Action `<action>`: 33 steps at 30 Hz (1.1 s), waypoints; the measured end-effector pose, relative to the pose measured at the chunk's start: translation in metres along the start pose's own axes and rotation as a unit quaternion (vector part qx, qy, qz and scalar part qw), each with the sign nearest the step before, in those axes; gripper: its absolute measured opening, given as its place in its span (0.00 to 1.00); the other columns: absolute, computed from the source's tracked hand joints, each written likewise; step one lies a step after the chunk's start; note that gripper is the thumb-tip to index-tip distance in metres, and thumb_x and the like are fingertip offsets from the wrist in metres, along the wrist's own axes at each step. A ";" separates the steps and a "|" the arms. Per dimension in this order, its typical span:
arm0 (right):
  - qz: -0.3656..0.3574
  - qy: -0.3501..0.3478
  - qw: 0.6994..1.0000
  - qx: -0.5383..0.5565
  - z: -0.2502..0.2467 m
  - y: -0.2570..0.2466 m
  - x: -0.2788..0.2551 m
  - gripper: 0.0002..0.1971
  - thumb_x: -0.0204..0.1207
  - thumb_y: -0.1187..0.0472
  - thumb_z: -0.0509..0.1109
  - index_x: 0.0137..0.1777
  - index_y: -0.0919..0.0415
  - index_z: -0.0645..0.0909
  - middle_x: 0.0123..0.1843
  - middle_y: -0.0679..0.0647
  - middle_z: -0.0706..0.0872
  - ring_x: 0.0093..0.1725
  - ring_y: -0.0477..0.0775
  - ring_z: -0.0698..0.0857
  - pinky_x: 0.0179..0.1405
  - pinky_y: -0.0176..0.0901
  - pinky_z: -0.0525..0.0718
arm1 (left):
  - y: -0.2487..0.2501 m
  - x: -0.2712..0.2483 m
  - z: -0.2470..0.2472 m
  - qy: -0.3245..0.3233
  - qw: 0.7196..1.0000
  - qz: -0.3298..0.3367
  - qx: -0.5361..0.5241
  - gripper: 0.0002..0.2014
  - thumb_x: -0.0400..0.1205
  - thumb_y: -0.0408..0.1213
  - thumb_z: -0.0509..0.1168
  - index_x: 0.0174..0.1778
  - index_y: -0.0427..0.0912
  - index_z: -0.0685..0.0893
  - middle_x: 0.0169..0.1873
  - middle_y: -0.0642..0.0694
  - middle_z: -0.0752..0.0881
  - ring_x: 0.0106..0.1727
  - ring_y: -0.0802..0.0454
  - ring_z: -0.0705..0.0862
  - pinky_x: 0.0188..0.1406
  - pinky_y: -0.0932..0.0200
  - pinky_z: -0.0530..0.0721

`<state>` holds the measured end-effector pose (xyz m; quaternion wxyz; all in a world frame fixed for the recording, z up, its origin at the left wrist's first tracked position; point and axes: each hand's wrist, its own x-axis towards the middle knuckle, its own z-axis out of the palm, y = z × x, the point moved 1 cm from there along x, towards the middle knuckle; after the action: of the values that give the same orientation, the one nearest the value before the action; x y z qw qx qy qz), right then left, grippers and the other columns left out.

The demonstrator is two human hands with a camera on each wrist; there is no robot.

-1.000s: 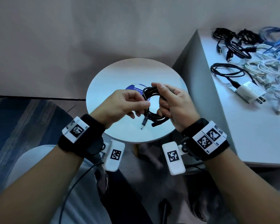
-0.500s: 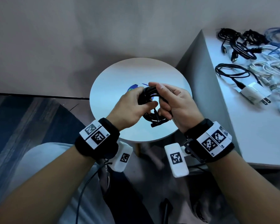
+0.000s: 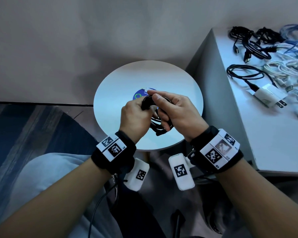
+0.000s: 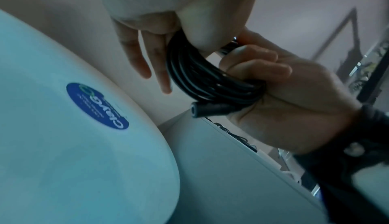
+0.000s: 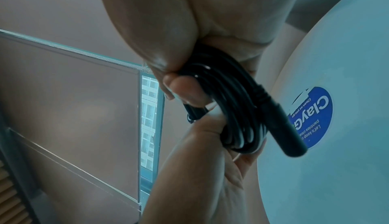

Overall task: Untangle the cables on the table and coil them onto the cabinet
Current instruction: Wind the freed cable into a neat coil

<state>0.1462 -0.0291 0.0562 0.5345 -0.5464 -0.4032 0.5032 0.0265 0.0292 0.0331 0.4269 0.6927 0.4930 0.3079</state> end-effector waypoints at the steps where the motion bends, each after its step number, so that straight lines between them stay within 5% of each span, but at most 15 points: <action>1: 0.000 -0.003 1.000 -0.005 -0.002 0.000 0.000 0.15 0.88 0.58 0.64 0.71 0.60 0.82 0.21 0.49 0.70 0.17 0.51 0.70 0.20 0.36 0.70 | -0.001 -0.001 0.001 -0.007 1.000 -0.007 -0.021 0.12 0.76 0.47 0.65 0.36 0.44 0.89 0.30 0.49 0.91 0.40 0.44 0.89 0.47 0.42 0.87; 4: -0.004 -0.009 1.000 -0.019 -0.004 -0.001 0.001 0.15 0.88 0.58 0.64 0.70 0.59 0.83 0.22 0.49 0.70 0.17 0.52 0.72 0.22 0.36 0.71 | -0.003 -0.001 0.003 -0.013 0.999 -0.009 -0.048 0.12 0.75 0.47 0.65 0.36 0.44 0.89 0.29 0.46 0.91 0.41 0.43 0.91 0.48 0.40 0.88; 8: -0.002 -0.005 0.999 -0.031 -0.001 0.001 0.002 0.14 0.88 0.57 0.63 0.70 0.58 0.83 0.23 0.51 0.71 0.18 0.52 0.75 0.24 0.36 0.74 | -0.004 -0.001 0.010 0.010 0.992 -0.064 -0.105 0.08 0.73 0.41 0.63 0.35 0.44 0.86 0.27 0.35 0.87 0.30 0.32 0.88 0.34 0.34 0.89; 11: -0.008 -0.008 0.999 -0.053 0.003 0.003 0.002 0.12 0.89 0.57 0.63 0.65 0.54 0.85 0.24 0.54 0.71 0.18 0.52 0.76 0.24 0.36 0.75 | 0.000 -0.006 0.014 -0.002 0.980 -0.118 -0.161 0.11 0.78 0.29 0.61 0.28 0.38 0.80 0.20 0.37 0.81 0.20 0.40 0.81 0.21 0.55 0.80; 13: -0.005 -0.010 0.998 -0.058 0.001 0.004 0.001 0.13 0.89 0.58 0.63 0.67 0.56 0.84 0.25 0.54 0.71 0.18 0.52 0.75 0.24 0.36 0.75 | 0.000 -0.010 0.015 -0.021 0.975 -0.125 -0.181 0.15 0.81 0.24 0.59 0.28 0.35 0.79 0.17 0.40 0.80 0.18 0.43 0.80 0.20 0.60 0.77; 20: -0.008 -0.009 0.998 -0.066 -0.006 0.004 0.004 0.10 0.89 0.56 0.63 0.61 0.50 0.86 0.23 0.50 0.71 0.18 0.53 0.75 0.24 0.38 0.74 | -0.009 -0.006 0.014 -0.087 0.969 -0.103 -0.205 0.19 0.81 0.28 0.63 0.24 0.45 0.86 0.23 0.43 0.86 0.38 0.45 0.86 0.50 0.49 0.81; 23: 0.010 0.006 1.000 -0.029 -0.014 0.005 0.008 0.12 0.88 0.55 0.63 0.64 0.55 0.85 0.23 0.49 0.72 0.18 0.52 0.76 0.23 0.38 0.74 | -0.010 0.002 0.010 -0.154 0.952 -0.069 -0.257 0.06 0.82 0.31 0.68 0.43 0.40 0.90 0.37 0.43 0.90 0.49 0.48 0.86 0.62 0.51 0.76; 25: 0.024 0.016 0.999 0.018 -0.022 0.005 0.010 0.14 0.89 0.55 0.62 0.67 0.59 0.84 0.24 0.50 0.71 0.19 0.52 0.76 0.23 0.37 0.74 | -0.011 0.010 0.006 -0.171 0.946 -0.055 -0.268 0.09 0.84 0.31 0.69 0.59 0.37 0.88 0.49 0.45 0.91 0.56 0.53 0.85 0.66 0.56 0.76; 27: 0.034 0.018 0.999 0.035 -0.028 0.007 0.011 0.15 0.88 0.55 0.62 0.66 0.61 0.84 0.25 0.50 0.71 0.19 0.51 0.76 0.23 0.36 0.74 | -0.011 0.014 0.003 -0.159 0.974 -0.014 -0.162 0.10 0.85 0.36 0.70 0.61 0.44 0.89 0.50 0.46 0.91 0.54 0.57 0.86 0.63 0.56 0.80; 29: 0.044 0.017 0.998 0.039 -0.032 0.010 0.011 0.15 0.88 0.55 0.63 0.63 0.62 0.85 0.24 0.50 0.71 0.19 0.51 0.74 0.22 0.36 0.74 | -0.011 0.012 0.002 -0.121 0.991 0.045 0.037 0.06 0.83 0.49 0.70 0.48 0.53 0.89 0.38 0.50 0.90 0.46 0.53 0.87 0.60 0.46 0.82; 31: 0.054 0.015 0.997 0.045 -0.032 0.014 0.012 0.15 0.87 0.53 0.64 0.61 0.63 0.86 0.25 0.50 0.71 0.19 0.50 0.73 0.24 0.37 0.72 | -0.012 0.013 0.001 -0.070 0.972 0.083 0.210 0.16 0.81 0.57 0.68 0.31 0.54 0.78 0.27 0.53 0.80 0.39 0.51 0.79 0.60 0.44 0.77; 33: 0.060 0.017 0.995 0.073 -0.030 0.017 0.013 0.17 0.87 0.53 0.64 0.63 0.65 0.84 0.26 0.49 0.72 0.21 0.50 0.73 0.30 0.42 0.72 | -0.012 0.016 0.000 -0.039 0.957 0.119 0.261 0.20 0.81 0.60 0.67 0.29 0.54 0.72 0.31 0.55 0.74 0.44 0.48 0.74 0.57 0.46 0.72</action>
<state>0.1764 -0.0236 0.0352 0.5486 -0.5379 -0.3225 0.5528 0.0267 0.0465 0.0229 0.2098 0.8453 0.4531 0.1900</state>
